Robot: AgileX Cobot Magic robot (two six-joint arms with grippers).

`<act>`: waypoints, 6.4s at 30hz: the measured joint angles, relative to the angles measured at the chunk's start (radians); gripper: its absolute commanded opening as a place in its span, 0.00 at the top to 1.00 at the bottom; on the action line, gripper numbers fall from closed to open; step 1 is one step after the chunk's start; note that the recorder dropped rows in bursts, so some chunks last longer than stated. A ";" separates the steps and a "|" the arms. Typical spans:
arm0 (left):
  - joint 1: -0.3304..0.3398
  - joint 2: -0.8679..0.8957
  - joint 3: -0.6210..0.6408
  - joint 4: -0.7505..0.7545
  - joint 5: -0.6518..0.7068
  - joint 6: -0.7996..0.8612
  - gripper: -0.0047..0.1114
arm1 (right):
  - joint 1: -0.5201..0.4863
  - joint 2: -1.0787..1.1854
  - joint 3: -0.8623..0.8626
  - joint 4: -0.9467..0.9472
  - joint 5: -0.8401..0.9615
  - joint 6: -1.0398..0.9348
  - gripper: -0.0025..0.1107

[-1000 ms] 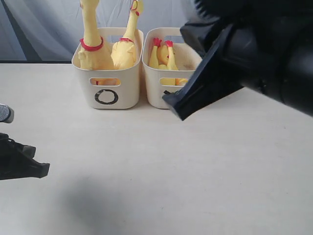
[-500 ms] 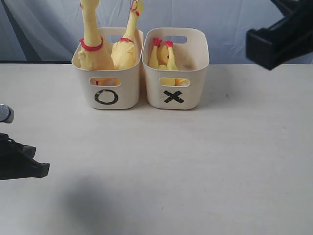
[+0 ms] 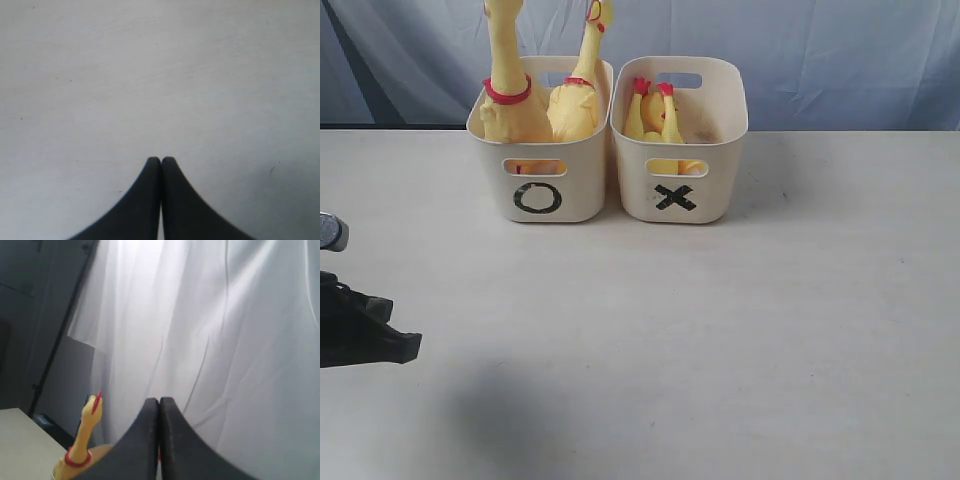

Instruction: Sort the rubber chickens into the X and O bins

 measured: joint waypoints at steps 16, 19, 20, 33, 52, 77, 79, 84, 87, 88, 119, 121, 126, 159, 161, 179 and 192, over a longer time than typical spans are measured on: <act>0.000 0.000 0.000 0.000 0.000 0.000 0.96 | -0.182 0.033 0.000 -0.068 0.190 0.000 0.99; 0.000 0.000 0.000 0.000 0.000 0.000 0.96 | -0.204 0.040 0.000 -0.122 0.194 0.000 0.99; 0.000 0.000 0.000 0.000 0.000 0.000 0.96 | -0.219 0.035 0.002 -0.134 0.203 0.000 0.99; 0.000 0.000 0.000 0.000 0.000 0.000 0.96 | -0.429 -0.279 0.309 -0.558 0.145 0.036 0.99; 0.000 0.000 0.000 0.000 0.000 0.000 0.96 | -0.468 -0.685 0.846 -1.700 0.115 1.758 0.99; 0.000 0.000 0.000 0.000 -0.005 0.000 0.96 | -0.468 -0.725 0.857 -1.761 0.227 1.947 0.99; 0.000 0.000 0.000 0.000 -0.005 0.000 0.96 | -0.468 -0.725 0.857 -1.761 0.227 1.947 0.99; 0.000 -0.040 0.001 0.000 -0.005 0.000 0.96 | -0.468 -0.725 0.857 -1.761 0.227 1.947 0.99; 0.000 -0.128 0.001 0.000 -0.005 0.000 0.96 | -0.468 -0.725 0.857 -1.761 0.227 1.947 0.99; 0.000 -0.156 0.001 0.000 -0.005 0.000 0.96 | -0.468 -0.725 0.857 -1.761 0.227 1.947 0.99; 0.177 -0.901 0.017 0.072 0.210 0.000 0.96 | -0.468 -0.725 0.857 -1.761 0.235 1.948 0.99; 0.177 -0.910 0.021 0.076 0.232 -0.019 0.96 | -0.468 -0.725 0.857 -1.761 0.235 1.948 0.99; 0.179 -0.978 0.048 0.420 0.255 -0.389 0.96 | -0.468 -0.725 0.857 -1.761 0.235 1.948 0.99; 0.186 -1.180 0.314 0.980 0.242 -1.020 0.96 | -0.468 -0.725 0.858 -1.761 0.237 1.948 0.99; 0.186 -1.180 0.314 0.978 0.242 -1.016 0.96 | -0.468 -0.725 0.858 -1.761 0.237 1.948 0.99; 0.186 -1.180 0.314 0.972 0.242 -1.016 0.96 | -0.457 -0.725 0.858 -1.761 0.237 1.948 0.99; 0.186 -1.180 0.314 0.972 0.242 -1.016 0.96 | -0.389 -0.725 0.858 -1.751 0.237 1.948 0.99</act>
